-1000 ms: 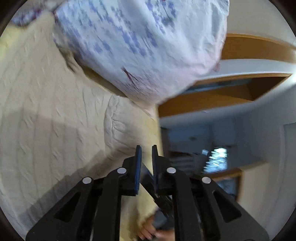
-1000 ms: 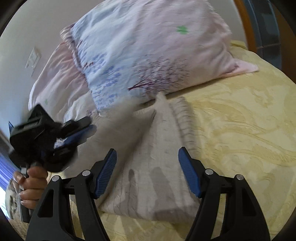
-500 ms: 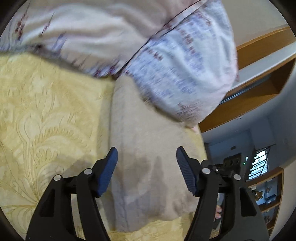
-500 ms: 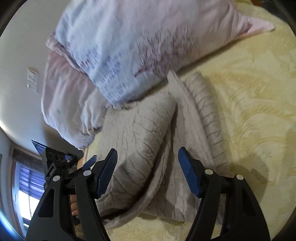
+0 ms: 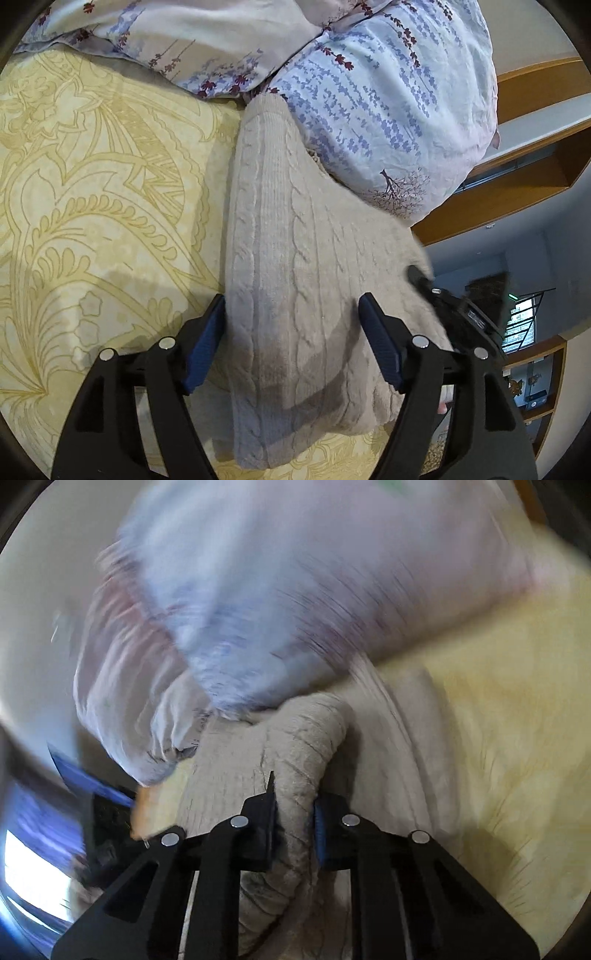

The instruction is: Fold small clothes

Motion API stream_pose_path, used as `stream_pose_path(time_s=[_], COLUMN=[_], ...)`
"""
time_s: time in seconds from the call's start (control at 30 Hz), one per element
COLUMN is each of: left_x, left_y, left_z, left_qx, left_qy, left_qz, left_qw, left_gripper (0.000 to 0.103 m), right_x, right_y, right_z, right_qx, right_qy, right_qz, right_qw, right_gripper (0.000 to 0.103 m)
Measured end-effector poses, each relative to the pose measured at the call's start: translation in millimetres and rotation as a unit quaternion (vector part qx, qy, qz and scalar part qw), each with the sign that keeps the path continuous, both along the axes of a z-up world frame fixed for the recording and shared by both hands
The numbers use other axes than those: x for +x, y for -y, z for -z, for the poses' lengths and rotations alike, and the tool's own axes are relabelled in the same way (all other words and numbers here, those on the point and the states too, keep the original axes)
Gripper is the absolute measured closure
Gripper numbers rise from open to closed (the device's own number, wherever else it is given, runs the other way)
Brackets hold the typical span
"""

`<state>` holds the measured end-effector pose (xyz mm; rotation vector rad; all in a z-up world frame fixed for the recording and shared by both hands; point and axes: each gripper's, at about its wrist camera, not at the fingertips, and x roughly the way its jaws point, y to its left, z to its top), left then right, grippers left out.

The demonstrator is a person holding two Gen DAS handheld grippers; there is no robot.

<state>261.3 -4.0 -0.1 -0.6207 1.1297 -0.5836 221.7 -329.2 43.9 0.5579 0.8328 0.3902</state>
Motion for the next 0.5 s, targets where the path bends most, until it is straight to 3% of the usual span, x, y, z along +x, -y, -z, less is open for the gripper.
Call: stream_pose_path(time_s=[0.03,0.1,0.13,0.17,0.2,0.27,0.3,0.4,0.5], left_x=[1,1,0,0,0,-2,-3,-5,-6], left_y=[1,0,0,1,2,4,4,3,11], left_z=[-1,-1,0,0,1,2,2,-3,-8], left_qx=[0.003,0.005,0.006,0.007,0.008,0.007,0.008,-0.01,-0.005], left_qy=[0.001,0.002,0.001,0.001,0.0,0.0,0.001,0.008,0.018], left_qz=[-0.001,0.001,0.001,0.002,0.003,0.003,0.001,0.001,0.008], left_qw=[1.0,1.0,1.0,1.0,1.0,1.0,1.0,0.9999,0.9998], left_gripper=[0.03,0.03,0.03,0.03,0.03,0.03,0.03,0.026,0.026], right_x=[-10,-31,-47,-56,-69,-81,-82,-71,-52], right_y=[-13,-42,-68,-79,-98,-114,-114,-94,-63], right_z=[-16,-40,-50,-52,-56,-61,-66,-78,-71], right_qx=[-0.046,-0.145,-0.226,-0.262,-0.321,-0.375,-0.388,-0.39,-0.374], right_qy=[0.044,0.121,0.165,0.186,0.222,0.262,0.274,0.269,0.23], right_qz=[-0.016,-0.05,-0.074,-0.086,-0.1,-0.102,-0.093,-0.063,-0.033], right_qw=[0.998,0.981,0.957,0.943,0.915,0.883,0.875,0.878,0.898], right_gripper=[0.087,0.087,0.087,0.087,0.087,0.088,0.088,0.088,0.088])
